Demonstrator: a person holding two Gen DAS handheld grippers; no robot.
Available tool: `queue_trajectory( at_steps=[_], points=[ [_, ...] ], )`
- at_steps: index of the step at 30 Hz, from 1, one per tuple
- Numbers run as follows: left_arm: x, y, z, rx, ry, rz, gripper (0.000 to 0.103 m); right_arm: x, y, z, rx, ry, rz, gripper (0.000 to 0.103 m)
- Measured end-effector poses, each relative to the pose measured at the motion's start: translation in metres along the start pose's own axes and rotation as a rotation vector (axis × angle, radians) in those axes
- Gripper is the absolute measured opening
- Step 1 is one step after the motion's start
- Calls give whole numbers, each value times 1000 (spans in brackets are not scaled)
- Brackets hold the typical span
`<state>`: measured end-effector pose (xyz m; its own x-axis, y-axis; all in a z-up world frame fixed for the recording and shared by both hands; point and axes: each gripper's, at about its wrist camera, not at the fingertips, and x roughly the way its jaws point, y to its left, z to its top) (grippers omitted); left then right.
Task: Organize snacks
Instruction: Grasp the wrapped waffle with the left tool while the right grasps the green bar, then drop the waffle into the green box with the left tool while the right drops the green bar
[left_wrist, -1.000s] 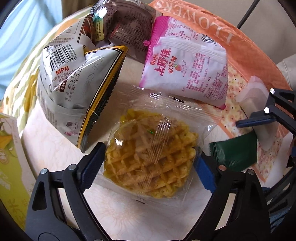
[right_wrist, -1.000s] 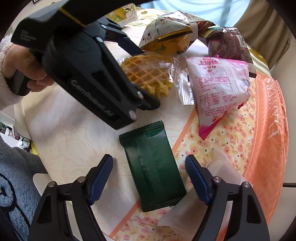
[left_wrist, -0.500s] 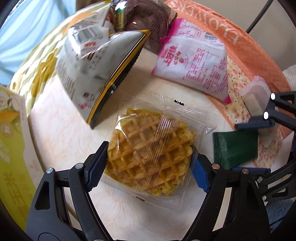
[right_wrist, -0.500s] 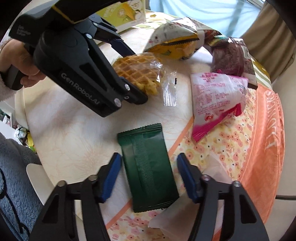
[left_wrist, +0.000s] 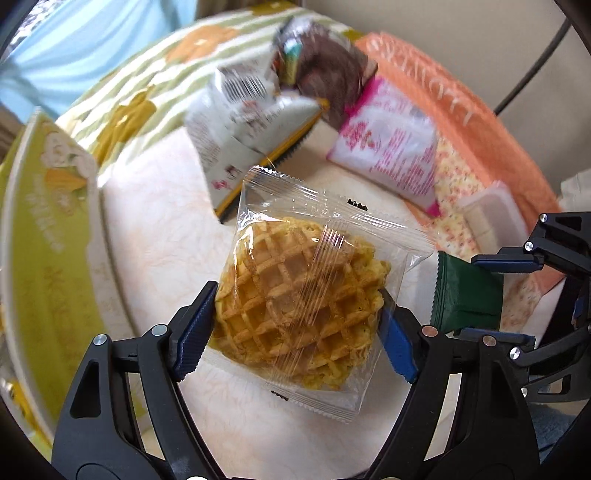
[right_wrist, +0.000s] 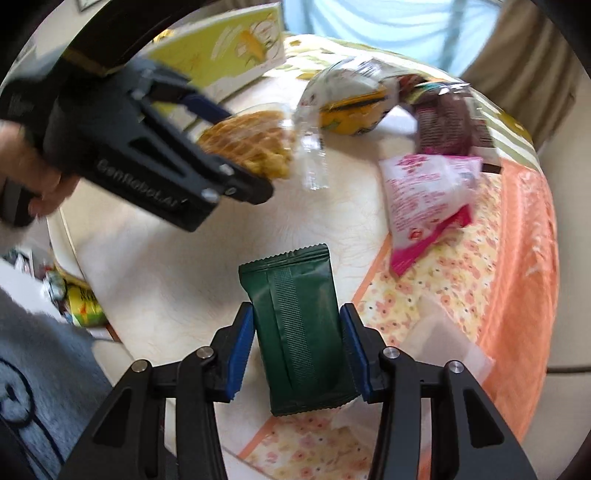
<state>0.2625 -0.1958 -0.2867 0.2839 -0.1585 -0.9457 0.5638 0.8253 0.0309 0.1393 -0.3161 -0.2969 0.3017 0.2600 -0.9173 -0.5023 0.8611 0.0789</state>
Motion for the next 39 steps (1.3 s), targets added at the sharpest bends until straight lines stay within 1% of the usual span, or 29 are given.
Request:
queue_trajectory(
  at_steps=[2, 5, 8, 11, 14, 18, 22, 25, 28, 33, 36, 39],
  points=[
    [-17, 2, -1, -21, -30, 9, 77, -13, -2, 1, 36, -22, 7, 43],
    [-42, 6, -6, -60, -74, 21, 77, -33, -3, 4, 58, -51, -6, 43],
    [-71, 11, -10, -109, -120, 34, 77, -51, -3, 8, 72, -83, -12, 43],
    [-95, 22, -14, -158, -151, 67, 77, -63, -5, 17, 64, -98, -33, 43],
    [-122, 40, -21, -218, -193, 95, 77, -78, -5, 30, 67, -118, -39, 43],
    [-156, 74, -29, -277, -245, 147, 77, -97, 2, 55, 39, -177, -46, 43],
    [-185, 119, -35, -326, -303, 177, 77, -113, 18, 93, 17, -241, -40, 43],
    [-199, 153, -37, -342, -344, 203, 77, -118, 32, 125, 9, -291, -23, 43],
    [-207, 194, -37, -372, -356, 214, 77, -116, 50, 162, 3, -332, -9, 43],
    [-209, 268, -31, -393, -349, 214, 77, -97, 76, 229, 30, -358, 37, 43],
    [-201, 313, -23, -390, -335, 187, 77, -83, 91, 265, 45, -363, 49, 43],
    [-188, 344, -16, -380, -309, 161, 77, -66, 105, 296, 58, -359, 50, 43]
  ],
)
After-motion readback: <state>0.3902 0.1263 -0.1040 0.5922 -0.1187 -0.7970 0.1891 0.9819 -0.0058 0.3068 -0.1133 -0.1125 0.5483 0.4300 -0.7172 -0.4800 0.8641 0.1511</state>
